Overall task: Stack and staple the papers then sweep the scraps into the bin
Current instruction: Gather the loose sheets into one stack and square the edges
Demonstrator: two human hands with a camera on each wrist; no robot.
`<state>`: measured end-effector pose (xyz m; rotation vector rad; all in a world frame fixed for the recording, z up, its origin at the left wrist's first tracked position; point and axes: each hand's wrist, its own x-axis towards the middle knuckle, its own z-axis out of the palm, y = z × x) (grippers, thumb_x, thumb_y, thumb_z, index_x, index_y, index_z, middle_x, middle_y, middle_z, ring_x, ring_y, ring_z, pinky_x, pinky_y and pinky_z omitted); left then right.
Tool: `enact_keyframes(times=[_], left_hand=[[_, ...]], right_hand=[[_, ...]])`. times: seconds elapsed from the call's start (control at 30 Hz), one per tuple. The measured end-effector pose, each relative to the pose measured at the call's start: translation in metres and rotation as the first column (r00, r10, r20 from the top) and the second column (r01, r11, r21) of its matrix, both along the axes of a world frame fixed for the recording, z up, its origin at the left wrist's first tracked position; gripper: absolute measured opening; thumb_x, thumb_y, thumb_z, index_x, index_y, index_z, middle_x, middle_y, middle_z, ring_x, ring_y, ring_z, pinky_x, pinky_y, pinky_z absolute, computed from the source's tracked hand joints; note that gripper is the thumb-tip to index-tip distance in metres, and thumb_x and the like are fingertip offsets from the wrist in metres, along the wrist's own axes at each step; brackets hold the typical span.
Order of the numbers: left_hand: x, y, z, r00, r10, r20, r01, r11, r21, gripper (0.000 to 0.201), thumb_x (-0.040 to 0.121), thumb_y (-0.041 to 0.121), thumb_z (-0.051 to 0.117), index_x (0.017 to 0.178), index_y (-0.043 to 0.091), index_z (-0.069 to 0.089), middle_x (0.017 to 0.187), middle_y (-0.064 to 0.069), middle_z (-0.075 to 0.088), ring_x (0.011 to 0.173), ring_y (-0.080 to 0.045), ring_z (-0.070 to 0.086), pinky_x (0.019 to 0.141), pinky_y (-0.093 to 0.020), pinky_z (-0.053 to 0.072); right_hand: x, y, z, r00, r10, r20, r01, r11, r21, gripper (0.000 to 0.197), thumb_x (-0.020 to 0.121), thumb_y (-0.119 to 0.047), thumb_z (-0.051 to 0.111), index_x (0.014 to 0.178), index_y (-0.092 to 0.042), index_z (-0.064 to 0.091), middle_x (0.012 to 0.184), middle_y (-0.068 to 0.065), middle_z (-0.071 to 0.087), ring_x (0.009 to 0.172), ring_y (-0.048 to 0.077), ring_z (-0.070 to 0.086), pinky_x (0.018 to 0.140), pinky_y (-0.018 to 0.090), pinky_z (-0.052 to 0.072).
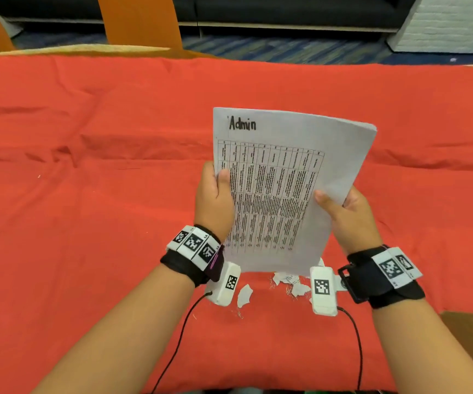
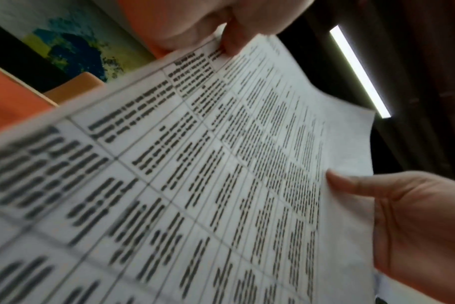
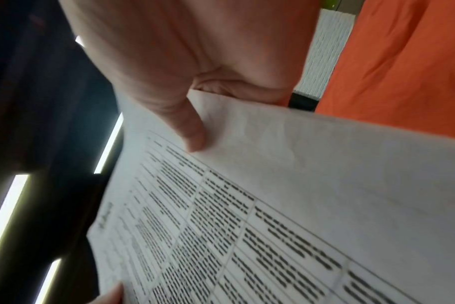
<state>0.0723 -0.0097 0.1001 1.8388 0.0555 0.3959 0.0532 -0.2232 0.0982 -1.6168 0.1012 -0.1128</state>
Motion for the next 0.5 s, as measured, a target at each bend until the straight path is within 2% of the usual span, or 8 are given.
enact_keyframes(times=[0.07,0.1,0.17,0.2,0.23,0.3,0.37,0.5], left_hand=[[-0.007,-0.001,-0.003,0.995,-0.02,-0.1,0.02,1.0,0.002,0.015,0.101,0.019,0.034,0.09,0.013,0.043,0.074,0.007,0.044,0.063,-0.005,0.041,0.063,-0.025,0.037],[-0.012,-0.001,-0.01,0.984,-0.033,-0.173,0.034,0.999,0.002,0.016,0.101,0.019,0.034,0.092,0.011,0.044,0.077,0.005,0.046,0.068,-0.008,0.044,0.067,-0.027,0.04],[-0.022,-0.001,-0.038,0.936,-0.026,-0.352,0.036,0.999,0.022,0.022,0.101,0.02,0.033,0.107,0.005,0.048,0.098,-0.012,0.057,0.088,-0.023,0.055,0.083,-0.039,0.046],[-0.027,-0.001,-0.058,0.894,-0.017,-0.448,0.03,0.999,0.022,0.027,0.101,0.02,0.032,0.114,0.002,0.048,0.11,-0.02,0.056,0.097,-0.031,0.055,0.089,-0.041,0.045],[-0.032,-0.001,-0.078,0.843,-0.013,-0.538,0.025,1.0,0.015,0.031,0.101,0.021,0.032,0.119,0.001,0.046,0.12,-0.023,0.054,0.102,-0.033,0.054,0.092,-0.041,0.043],[-0.04,-0.002,-0.114,0.755,-0.037,-0.655,0.036,0.999,-0.015,0.034,0.101,0.022,0.031,0.127,0.003,0.044,0.129,-0.019,0.052,0.113,-0.029,0.053,0.099,-0.04,0.042],[-0.044,-0.006,-0.136,0.709,-0.056,-0.703,0.031,0.998,-0.048,0.034,0.101,0.02,0.031,0.129,0.006,0.044,0.129,-0.009,0.052,0.122,-0.03,0.05,0.102,-0.041,0.041],[-0.041,-0.01,-0.158,0.641,-0.073,-0.764,0.013,0.996,-0.084,0.044,0.101,0.024,0.031,0.142,0.011,0.033,0.148,-0.008,0.039,0.136,-0.028,0.038,0.113,-0.047,0.032]], right_hand=[[-0.004,-0.004,-0.005,0.998,0.012,-0.06,-0.012,1.0,-0.001,0.028,0.09,-0.001,0.056,0.101,-0.025,0.067,0.1,-0.009,0.074,0.096,0.01,0.069,0.081,0.024,0.054],[-0.007,-0.006,-0.013,0.993,0.023,-0.115,-0.023,1.0,-0.002,0.028,0.09,-0.002,0.056,0.1,-0.026,0.067,0.104,-0.005,0.073,0.098,0.015,0.068,0.084,0.031,0.054],[-0.012,-0.011,-0.042,0.962,0.053,-0.268,-0.051,0.999,0.014,0.026,0.089,-0.002,0.057,0.101,-0.023,0.067,0.107,0.004,0.072,0.099,0.026,0.068,0.088,0.043,0.053],[-0.015,-0.013,-0.061,0.935,0.065,-0.35,-0.062,0.998,0.017,0.026,0.088,-0.002,0.057,0.104,-0.02,0.067,0.108,0.008,0.071,0.099,0.029,0.068,0.091,0.047,0.051],[-0.018,-0.013,-0.08,0.9,0.072,-0.429,-0.072,0.997,0.017,0.027,0.088,-0.001,0.058,0.11,-0.015,0.066,0.11,0.011,0.07,0.099,0.031,0.067,0.093,0.05,0.05],[-0.023,-0.013,-0.117,0.822,0.074,-0.564,-0.088,0.996,0.003,0.031,0.088,-0.002,0.058,0.119,-0.008,0.062,0.113,0.015,0.069,0.099,0.031,0.067,0.096,0.052,0.048],[-0.024,-0.013,-0.14,0.768,0.06,-0.638,-0.106,0.994,-0.034,0.032,0.088,-0.003,0.06,0.12,-0.006,0.062,0.113,0.015,0.069,0.1,0.031,0.067,0.096,0.051,0.049],[-0.006,-0.018,-0.16,0.773,-0.005,-0.634,-0.076,0.992,-0.101,0.014,0.087,-0.009,0.06,0.099,-0.012,0.067,0.107,0.014,0.07,0.092,0.029,0.067,0.091,0.048,0.052]])
